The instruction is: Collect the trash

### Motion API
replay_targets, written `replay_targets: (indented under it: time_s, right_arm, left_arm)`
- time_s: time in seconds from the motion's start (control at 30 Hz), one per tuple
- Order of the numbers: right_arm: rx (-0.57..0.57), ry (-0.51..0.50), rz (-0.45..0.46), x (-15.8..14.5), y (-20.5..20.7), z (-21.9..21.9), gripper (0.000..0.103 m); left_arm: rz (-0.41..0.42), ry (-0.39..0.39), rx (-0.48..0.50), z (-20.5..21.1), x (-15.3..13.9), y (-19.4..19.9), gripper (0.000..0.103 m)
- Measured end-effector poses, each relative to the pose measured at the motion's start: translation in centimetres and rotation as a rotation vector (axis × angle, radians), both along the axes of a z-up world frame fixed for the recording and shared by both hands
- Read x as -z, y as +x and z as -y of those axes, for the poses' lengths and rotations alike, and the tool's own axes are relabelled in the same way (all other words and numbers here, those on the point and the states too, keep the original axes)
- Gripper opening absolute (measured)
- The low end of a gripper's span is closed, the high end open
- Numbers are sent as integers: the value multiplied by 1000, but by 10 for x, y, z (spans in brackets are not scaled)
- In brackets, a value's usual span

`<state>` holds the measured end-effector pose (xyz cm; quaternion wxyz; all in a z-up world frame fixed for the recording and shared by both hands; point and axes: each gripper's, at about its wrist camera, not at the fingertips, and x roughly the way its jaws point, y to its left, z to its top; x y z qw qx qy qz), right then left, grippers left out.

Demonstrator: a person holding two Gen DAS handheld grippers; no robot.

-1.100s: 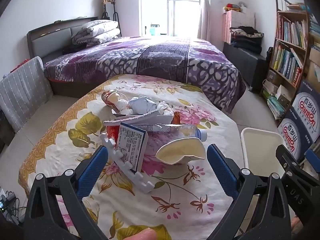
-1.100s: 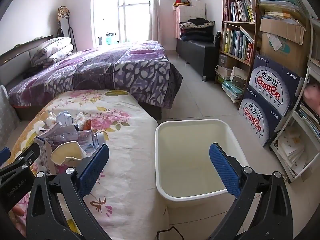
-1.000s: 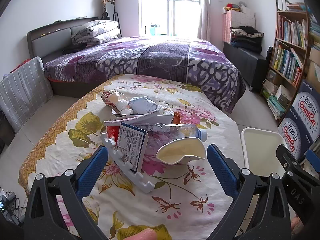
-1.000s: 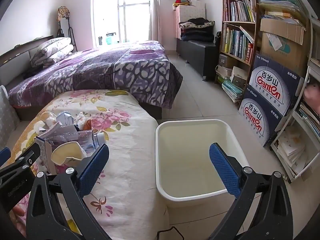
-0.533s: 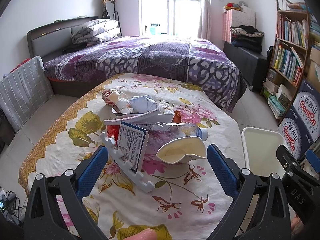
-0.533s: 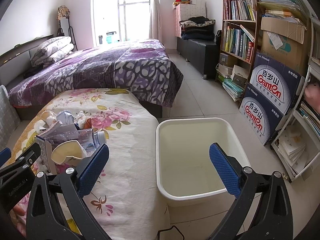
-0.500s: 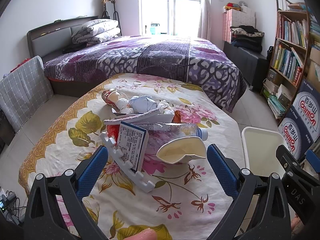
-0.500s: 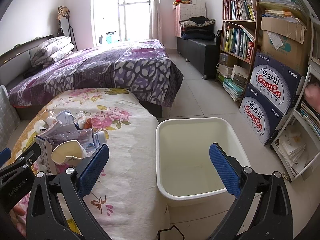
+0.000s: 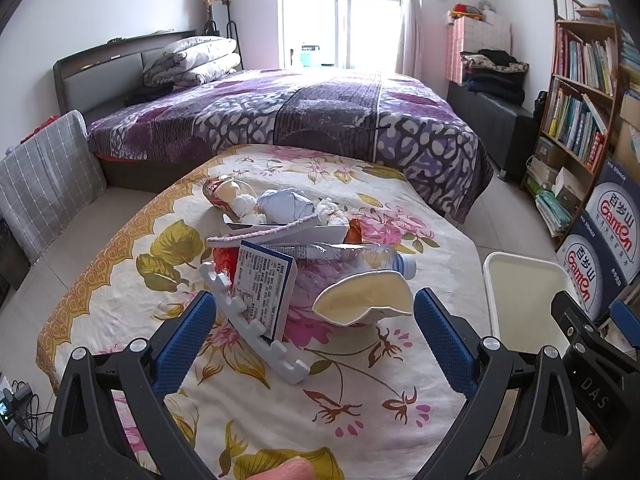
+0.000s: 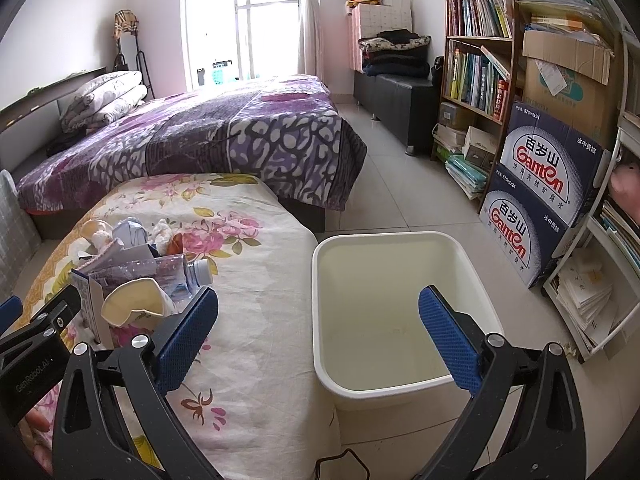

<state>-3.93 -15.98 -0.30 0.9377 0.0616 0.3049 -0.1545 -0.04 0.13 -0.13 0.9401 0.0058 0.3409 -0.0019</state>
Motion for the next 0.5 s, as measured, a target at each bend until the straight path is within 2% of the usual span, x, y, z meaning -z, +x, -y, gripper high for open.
replay_targets:
  time_s: [0.5]
  right_arm:
    - [-5, 19, -24, 3, 1, -1, 96]
  left_arm:
    - [-12, -16, 1, -13, 3, -1, 96]
